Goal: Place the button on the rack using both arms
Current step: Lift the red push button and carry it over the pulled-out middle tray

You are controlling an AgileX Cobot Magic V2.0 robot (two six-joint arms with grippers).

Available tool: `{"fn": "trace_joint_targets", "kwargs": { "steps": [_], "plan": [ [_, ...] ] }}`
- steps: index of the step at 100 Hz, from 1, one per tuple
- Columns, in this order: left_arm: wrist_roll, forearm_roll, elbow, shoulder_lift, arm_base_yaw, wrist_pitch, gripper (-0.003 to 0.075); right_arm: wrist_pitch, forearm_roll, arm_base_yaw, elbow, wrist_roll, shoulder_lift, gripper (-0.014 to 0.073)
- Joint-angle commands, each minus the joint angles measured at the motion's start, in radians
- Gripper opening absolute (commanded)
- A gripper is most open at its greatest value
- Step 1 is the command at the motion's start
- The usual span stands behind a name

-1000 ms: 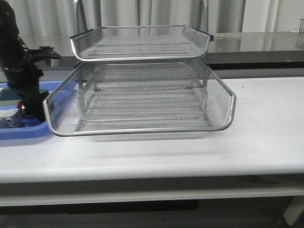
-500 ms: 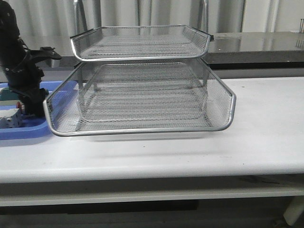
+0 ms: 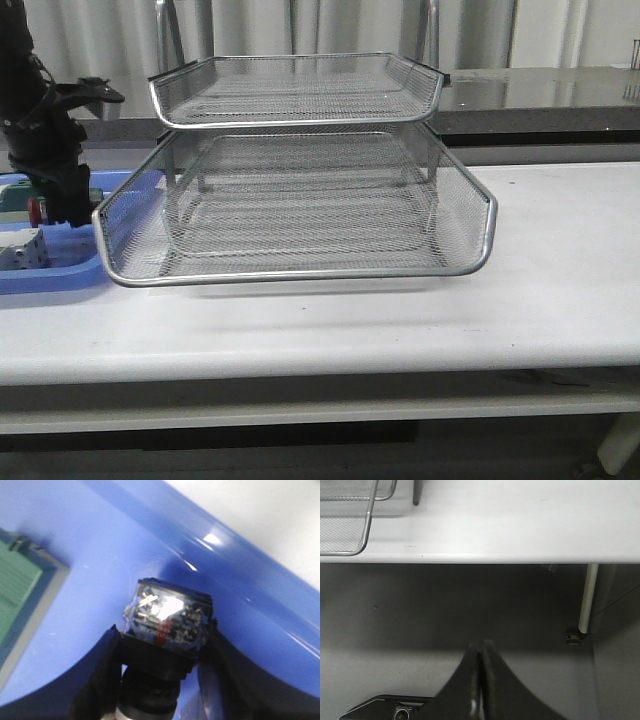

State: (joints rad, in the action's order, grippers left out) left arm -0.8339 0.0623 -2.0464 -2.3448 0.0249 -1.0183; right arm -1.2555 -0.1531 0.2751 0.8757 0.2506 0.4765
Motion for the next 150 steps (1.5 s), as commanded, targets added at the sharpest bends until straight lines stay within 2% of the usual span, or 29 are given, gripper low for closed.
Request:
{"fn": "trace_joint_targets", "kwargs": {
  "steps": [1,22,46,54,80,103,150],
  "plan": [
    [0.035,0.007,-0.028,0.114,0.005,0.004,0.0007,0.03,-0.018,-0.006,0.029,-0.002,0.009,-0.0068],
    [0.062,0.007,-0.028,0.201,0.005,-0.076,0.0007,0.03,-0.018,-0.006,0.029,-0.002,0.009,-0.0068],
    [0.1,0.005,-0.028,0.303,0.005,-0.25,0.0007,0.03,-0.018,-0.006,0.029,-0.002,0.009,-0.0068],
    [0.166,0.005,-0.028,0.341,0.005,-0.252,0.0007,0.03,-0.018,-0.006,0.029,-0.002,0.009,-0.0068],
    [0.238,0.011,-0.028,0.454,0.038,-0.252,0.0007,0.03,-0.018,-0.006,0.029,-0.002,0.009,-0.0068],
    [0.296,0.011,-0.028,0.521,0.148,-0.252,0.0007,0.03,-0.018,-0.006,0.029,-0.002,0.009,-0.0068],
    [0.322,0.011,-0.026,0.527,0.472,-0.252,0.0007,0.03,-0.018,-0.006,0.029,-0.002,0.009,-0.0068]
  ]
}}
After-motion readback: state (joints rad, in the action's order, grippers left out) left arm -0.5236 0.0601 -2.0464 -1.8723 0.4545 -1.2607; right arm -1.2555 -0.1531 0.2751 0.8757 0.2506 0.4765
